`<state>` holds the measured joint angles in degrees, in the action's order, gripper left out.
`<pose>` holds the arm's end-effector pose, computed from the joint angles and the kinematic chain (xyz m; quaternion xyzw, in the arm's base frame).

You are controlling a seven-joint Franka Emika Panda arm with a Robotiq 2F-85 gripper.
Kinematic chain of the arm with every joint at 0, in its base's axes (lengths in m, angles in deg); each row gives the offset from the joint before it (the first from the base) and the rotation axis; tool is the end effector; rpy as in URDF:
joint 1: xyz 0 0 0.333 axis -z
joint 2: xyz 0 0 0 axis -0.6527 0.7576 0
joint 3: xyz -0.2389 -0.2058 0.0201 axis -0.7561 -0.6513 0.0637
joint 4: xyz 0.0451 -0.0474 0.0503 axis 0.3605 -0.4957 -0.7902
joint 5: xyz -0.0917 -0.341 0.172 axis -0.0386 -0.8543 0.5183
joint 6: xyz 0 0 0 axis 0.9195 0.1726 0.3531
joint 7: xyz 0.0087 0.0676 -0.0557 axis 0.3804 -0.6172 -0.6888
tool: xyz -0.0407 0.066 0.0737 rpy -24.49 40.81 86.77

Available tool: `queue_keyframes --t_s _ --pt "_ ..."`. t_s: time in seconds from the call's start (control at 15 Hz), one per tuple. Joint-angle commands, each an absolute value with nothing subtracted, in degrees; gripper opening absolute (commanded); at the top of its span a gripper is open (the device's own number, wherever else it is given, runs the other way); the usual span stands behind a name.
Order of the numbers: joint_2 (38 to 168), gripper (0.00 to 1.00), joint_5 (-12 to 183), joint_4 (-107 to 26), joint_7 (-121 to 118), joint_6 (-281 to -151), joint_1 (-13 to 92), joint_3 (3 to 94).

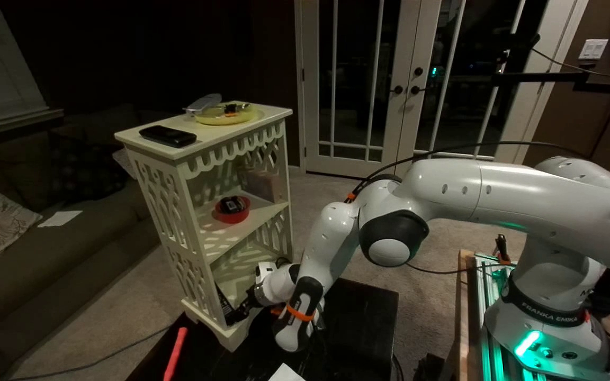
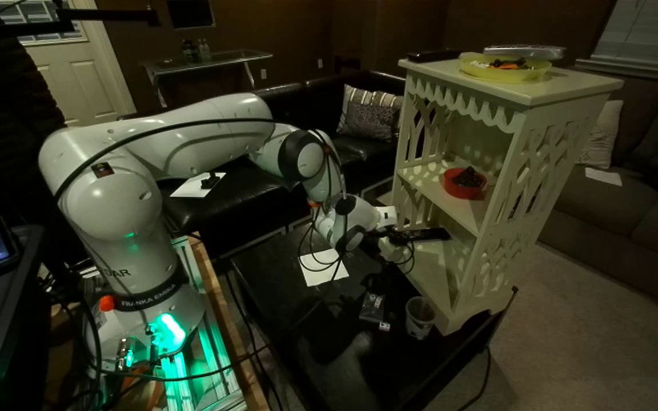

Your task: Put the packet on the stand

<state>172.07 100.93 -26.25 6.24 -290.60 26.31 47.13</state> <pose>0.6399 0.0916 -0.0792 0.9177 0.0411 0.3949 0.0157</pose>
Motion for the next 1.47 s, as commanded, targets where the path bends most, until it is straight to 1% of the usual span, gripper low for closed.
queue_keyframes --t_s 0.0,0.27,0.6,0.67,0.93,1.13,1.27,1.33,1.4 --pt "172.1 1.0 107.9 -27.1 7.5 -287.5 22.5 43.5" --pt "172.2 1.0 117.2 -28.1 7.4 -283.6 17.9 39.0" --pt "172.2 1.0 114.0 -27.6 4.6 -282.7 18.8 41.1" --pt "172.3 1.0 116.2 -27.3 6.4 -282.3 18.4 41.2" --pt "172.3 1.0 119.8 -27.7 5.8 -279.4 16.8 38.4" --pt "172.3 1.0 122.7 -28.0 4.7 -271.1 14.5 34.8" --pt "172.2 1.0 121.3 -27.3 4.3 -261.8 14.2 33.5" --pt "170.8 1.0 114.0 -29.0 -0.4 -258.4 15.4 33.8" --pt "169.2 1.0 110.6 -30.0 -0.4 -255.4 17.0 35.5"
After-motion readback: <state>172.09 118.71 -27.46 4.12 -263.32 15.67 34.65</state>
